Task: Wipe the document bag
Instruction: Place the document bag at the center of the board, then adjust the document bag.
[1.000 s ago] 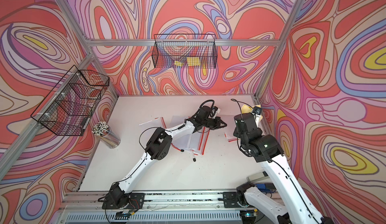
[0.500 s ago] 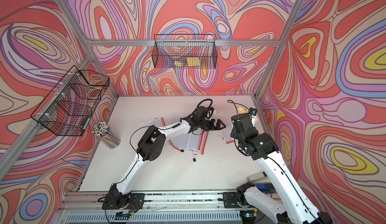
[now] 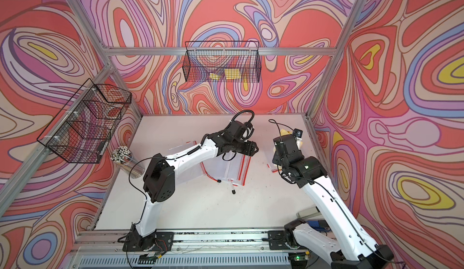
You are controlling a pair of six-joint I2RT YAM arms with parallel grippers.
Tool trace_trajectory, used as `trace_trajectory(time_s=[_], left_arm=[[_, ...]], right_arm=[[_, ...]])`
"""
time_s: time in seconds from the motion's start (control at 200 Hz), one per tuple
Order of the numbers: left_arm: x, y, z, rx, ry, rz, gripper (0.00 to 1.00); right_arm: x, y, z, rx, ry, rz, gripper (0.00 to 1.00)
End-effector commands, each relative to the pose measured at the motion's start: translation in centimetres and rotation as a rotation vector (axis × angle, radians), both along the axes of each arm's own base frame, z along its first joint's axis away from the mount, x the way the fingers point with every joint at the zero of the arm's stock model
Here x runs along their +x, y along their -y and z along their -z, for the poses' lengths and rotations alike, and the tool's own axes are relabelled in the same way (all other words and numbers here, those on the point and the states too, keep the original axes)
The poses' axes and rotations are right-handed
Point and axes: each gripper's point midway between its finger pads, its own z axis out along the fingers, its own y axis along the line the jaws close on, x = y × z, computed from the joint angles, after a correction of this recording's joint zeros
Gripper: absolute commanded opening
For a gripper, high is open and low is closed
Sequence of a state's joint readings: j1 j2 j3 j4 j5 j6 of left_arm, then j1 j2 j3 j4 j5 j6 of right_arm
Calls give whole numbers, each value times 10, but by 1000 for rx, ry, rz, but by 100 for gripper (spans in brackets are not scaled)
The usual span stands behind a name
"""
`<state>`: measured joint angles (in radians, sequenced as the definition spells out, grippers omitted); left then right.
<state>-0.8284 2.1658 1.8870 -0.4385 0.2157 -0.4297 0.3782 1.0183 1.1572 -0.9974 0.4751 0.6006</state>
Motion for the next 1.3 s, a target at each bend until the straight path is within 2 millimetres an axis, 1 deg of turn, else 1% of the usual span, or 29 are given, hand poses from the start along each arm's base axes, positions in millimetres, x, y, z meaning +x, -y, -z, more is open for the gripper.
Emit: trace_trajectory(time_s=[0.0, 0.06, 0.12, 0.16, 0.265, 0.356, 0.411, 0.501, 0.571, 0.786, 0.906, 0.946, 1.012, 1.027, 1.077, 1.162, 1.207, 1.297], left_arm=[[-4, -17, 36, 180, -27, -34, 57], [-3, -11, 43, 200, -25, -37, 53], [-2, -6, 54, 226, -24, -42, 51], [0, -7, 62, 257, -27, -55, 49], [4, -2, 80, 283, -21, -68, 48], [7, -3, 93, 307, -19, -86, 46], [11, -6, 101, 336, -12, -103, 45], [12, -6, 113, 359, -15, -103, 44], [15, -9, 120, 389, -7, -116, 41], [15, -7, 135, 434, -5, -108, 38], [13, -9, 146, 458, -18, -100, 26], [11, -10, 149, 464, -25, -98, 19], [8, -9, 155, 469, -39, -89, 3], [7, -9, 155, 467, -41, -88, 0], [6, -9, 154, 467, -43, -85, 0], [6, -2, 138, 426, -31, -71, 0], [5, 3, 124, 389, -25, -58, 0], [1, 13, 81, 279, 7, -38, 0]], right_arm=[[0, 1, 6, 15, -4, 16, 0], [-2, 1, 7, 18, -5, 17, 0], [-4, 2, 7, 20, -1, 20, 0], [-6, 4, 7, 18, -1, 24, 0], [-10, 7, 7, 12, -2, 28, 0], [-13, 8, 8, 11, -5, 31, 0], [-15, 9, 10, 11, -7, 33, 0], [-16, 9, 12, 14, -9, 34, 0], [-17, 9, 14, 12, -12, 33, 0], [-17, 9, 15, 14, -13, 34, 0], [-17, 9, 15, 15, -15, 31, 0], [-17, 9, 15, 15, -13, 32, 0], [-17, 9, 15, 12, -13, 34, 0], [-17, 9, 15, 11, -14, 35, 0], [-17, 9, 15, 14, -15, 34, 0], [-16, 9, 16, 13, -16, 34, 0], [-16, 9, 16, 15, -16, 35, 0], [-15, 8, 17, 17, -14, 35, 0]])
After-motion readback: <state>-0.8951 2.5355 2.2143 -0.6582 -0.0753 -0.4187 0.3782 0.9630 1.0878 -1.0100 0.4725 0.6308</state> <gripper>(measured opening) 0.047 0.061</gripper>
